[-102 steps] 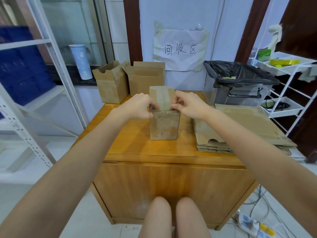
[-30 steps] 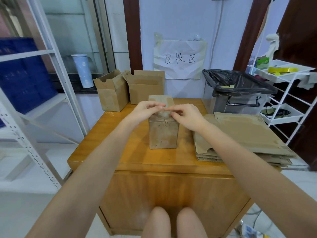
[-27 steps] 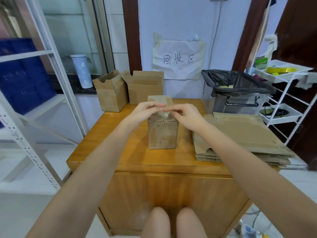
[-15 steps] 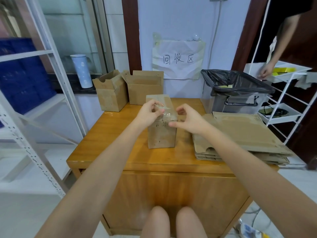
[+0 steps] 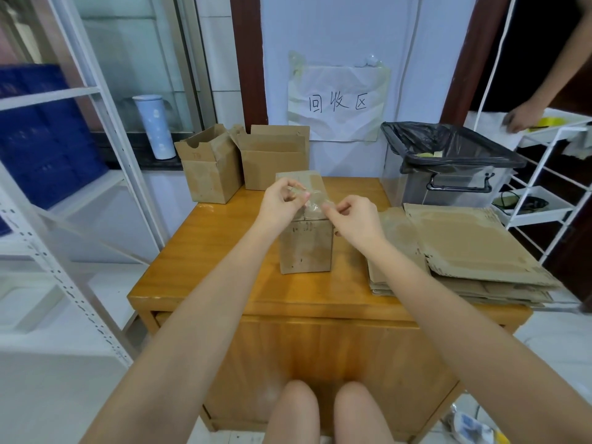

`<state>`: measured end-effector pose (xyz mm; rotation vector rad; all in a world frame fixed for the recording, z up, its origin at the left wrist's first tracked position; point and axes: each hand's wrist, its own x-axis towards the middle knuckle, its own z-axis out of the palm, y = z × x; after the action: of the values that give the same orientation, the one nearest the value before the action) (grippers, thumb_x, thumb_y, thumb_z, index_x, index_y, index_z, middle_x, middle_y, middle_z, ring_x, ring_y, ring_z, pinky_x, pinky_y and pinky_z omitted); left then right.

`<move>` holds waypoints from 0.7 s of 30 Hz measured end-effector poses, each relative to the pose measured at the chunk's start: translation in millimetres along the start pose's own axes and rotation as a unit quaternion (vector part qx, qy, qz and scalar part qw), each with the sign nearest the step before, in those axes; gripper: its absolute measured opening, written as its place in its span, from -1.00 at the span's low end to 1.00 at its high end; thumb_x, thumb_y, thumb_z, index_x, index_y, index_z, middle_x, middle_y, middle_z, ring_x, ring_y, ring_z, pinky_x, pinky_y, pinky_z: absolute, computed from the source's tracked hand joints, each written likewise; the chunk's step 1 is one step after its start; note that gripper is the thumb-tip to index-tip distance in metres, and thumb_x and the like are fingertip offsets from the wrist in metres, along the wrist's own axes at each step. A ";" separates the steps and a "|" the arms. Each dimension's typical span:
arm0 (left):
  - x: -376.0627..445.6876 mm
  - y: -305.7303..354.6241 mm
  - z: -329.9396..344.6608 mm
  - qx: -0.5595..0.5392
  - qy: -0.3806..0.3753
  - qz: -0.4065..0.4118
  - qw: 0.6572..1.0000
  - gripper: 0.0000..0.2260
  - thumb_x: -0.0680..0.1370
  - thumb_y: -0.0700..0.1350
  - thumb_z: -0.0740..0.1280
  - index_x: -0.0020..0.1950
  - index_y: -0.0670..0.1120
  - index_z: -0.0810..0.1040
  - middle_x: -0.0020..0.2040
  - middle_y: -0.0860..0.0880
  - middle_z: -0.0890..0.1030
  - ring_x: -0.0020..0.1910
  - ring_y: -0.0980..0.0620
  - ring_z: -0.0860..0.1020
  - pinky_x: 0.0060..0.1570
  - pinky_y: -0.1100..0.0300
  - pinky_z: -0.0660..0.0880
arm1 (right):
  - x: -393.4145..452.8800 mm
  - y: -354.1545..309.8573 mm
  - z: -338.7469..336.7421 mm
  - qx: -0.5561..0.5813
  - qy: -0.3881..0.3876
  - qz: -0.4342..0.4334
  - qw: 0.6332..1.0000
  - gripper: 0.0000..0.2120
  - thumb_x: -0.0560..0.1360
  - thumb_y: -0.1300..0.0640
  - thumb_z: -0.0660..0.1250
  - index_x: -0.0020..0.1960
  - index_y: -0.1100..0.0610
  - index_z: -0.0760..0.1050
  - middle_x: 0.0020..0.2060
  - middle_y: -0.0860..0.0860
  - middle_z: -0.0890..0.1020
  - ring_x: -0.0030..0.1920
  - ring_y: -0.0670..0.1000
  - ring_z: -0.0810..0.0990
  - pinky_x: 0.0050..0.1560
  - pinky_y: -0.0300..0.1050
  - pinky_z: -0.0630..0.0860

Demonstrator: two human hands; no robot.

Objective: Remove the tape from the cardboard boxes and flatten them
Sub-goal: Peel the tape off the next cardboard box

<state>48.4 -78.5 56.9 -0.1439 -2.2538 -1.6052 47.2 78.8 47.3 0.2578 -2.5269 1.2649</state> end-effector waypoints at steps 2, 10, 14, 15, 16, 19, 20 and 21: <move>0.7 -2.0 1.4 0.009 -0.006 0.003 1.000 -0.87 0.54 -0.18 0.39 0.03 -0.18 0.50 -0.26 -0.16 0.56 -0.38 0.14 0.51 -0.35 0.41 0.44 | 1.9 4.1 -2.4 0.019 -0.007 0.010 1.000 -0.77 0.49 -0.01 0.39 -0.23 0.13 0.52 -0.29 0.07 0.65 -0.25 0.04 0.63 -0.14 -0.03 0.60; 0.9 -3.7 1.4 -0.003 -0.015 -0.001 1.000 -0.83 0.55 -0.17 0.38 0.08 -0.21 0.50 -0.25 -0.10 0.59 -0.31 0.17 0.56 -0.29 0.43 0.48 | 6.5 12.2 -14.6 0.015 -0.058 -0.044 0.997 -0.89 0.54 0.08 0.35 -0.06 0.12 0.59 -0.23 -0.08 0.58 -0.11 -0.01 0.63 -0.11 -0.03 0.64; -0.4 -0.6 0.3 -0.002 -0.025 -0.001 1.000 -0.85 0.56 -0.18 0.36 0.08 -0.20 0.50 -0.29 -0.01 0.61 -0.35 0.26 0.58 -0.30 0.47 0.47 | 11.3 14.2 -18.6 0.007 -0.091 -0.051 0.994 -0.94 0.56 0.14 0.32 -0.07 0.10 0.55 -0.16 -0.02 0.61 -0.09 -0.02 0.62 -0.07 -0.04 0.64; -0.3 0.0 0.0 -0.001 -0.028 0.001 1.000 -0.87 0.56 -0.18 0.36 0.07 -0.19 0.50 -0.29 -0.03 0.61 -0.36 0.26 0.58 -0.31 0.48 0.46 | 13.1 14.5 -19.9 -0.014 -0.098 -0.065 0.993 -0.94 0.56 0.15 0.31 -0.06 0.10 0.53 -0.14 0.00 0.61 -0.07 0.00 0.62 -0.03 -0.03 0.62; -0.6 1.0 -0.1 0.006 -0.033 0.000 0.999 -0.90 0.56 -0.17 0.36 0.04 -0.15 0.51 -0.28 -0.06 0.62 -0.33 0.23 0.59 -0.31 0.48 0.46 | 14.6 14.5 -21.5 -0.040 -0.106 -0.084 0.990 -0.94 0.57 0.15 0.30 -0.05 0.12 0.53 -0.14 0.00 0.61 -0.06 0.01 0.61 0.00 -0.03 0.60; 0.5 1.6 -0.9 0.021 -0.041 -0.007 0.999 -0.94 0.56 -0.13 0.36 -0.06 0.00 0.49 -0.23 -0.10 0.65 -0.22 0.06 0.61 -0.18 0.35 0.50 | 17.8 11.7 -28.5 -0.128 -0.132 -0.145 0.972 -0.89 0.59 0.15 0.25 -0.02 0.18 0.51 -0.16 -0.03 0.59 -0.10 0.01 0.58 0.00 -0.07 0.53; 0.4 2.2 -1.5 0.023 -0.044 -0.012 0.999 -0.93 0.56 -0.13 0.36 -0.06 0.01 0.49 -0.24 -0.06 0.65 -0.21 0.06 0.61 -0.16 0.33 0.51 | 19.3 11.0 -30.9 -0.152 -0.141 -0.166 0.964 -0.88 0.60 0.15 0.23 -0.02 0.18 0.49 -0.17 -0.03 0.59 -0.11 0.01 0.58 -0.01 -0.06 0.52; 0.4 2.6 -2.1 0.021 -0.049 -0.017 0.998 -0.94 0.57 -0.13 0.35 -0.04 0.00 0.48 -0.25 -0.01 0.65 -0.20 0.06 0.63 -0.13 0.30 0.51 | 20.8 10.1 -33.3 -0.178 -0.148 -0.189 0.954 -0.88 0.60 0.15 0.22 -0.05 0.18 0.48 -0.19 -0.04 0.58 -0.12 0.03 0.58 -0.02 -0.04 0.52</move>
<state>49.3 -79.6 60.0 -0.1770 -2.3742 -1.5988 31.0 111.1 65.8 0.8528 -2.7091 0.6510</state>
